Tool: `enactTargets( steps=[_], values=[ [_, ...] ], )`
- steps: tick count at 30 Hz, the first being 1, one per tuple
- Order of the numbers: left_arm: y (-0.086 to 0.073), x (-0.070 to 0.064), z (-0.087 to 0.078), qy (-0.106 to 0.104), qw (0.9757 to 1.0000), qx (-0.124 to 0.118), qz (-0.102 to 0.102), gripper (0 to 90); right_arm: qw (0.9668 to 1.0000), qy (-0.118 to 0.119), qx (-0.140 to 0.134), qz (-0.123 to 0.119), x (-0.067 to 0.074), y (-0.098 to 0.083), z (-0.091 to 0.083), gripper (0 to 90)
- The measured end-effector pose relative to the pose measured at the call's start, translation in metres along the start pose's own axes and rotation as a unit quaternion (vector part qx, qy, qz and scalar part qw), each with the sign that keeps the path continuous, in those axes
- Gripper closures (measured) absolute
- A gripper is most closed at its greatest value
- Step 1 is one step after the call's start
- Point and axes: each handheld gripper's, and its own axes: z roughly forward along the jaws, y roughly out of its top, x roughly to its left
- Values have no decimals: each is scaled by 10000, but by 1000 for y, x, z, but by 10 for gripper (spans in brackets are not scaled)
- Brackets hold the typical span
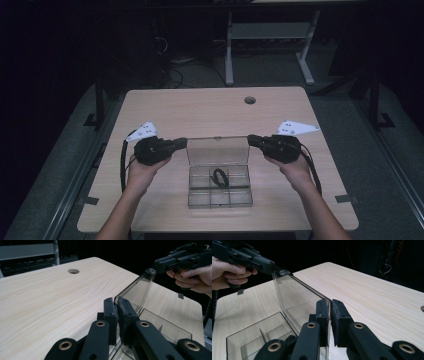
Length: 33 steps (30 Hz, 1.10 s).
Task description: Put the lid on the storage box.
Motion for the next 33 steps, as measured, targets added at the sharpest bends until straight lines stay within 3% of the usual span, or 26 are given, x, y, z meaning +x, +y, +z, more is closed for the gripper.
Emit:
enactTargets(
  steps=[16,33],
  values=[
    [-10,-19,-14,-151,9998,66,63,833,9998,200,-11,-71,16,-12,-18,827],
    [-16,-27,-21,-239,9995,181,82,831,9995,299,13,-86,27,-20,-27,817]
  ],
)
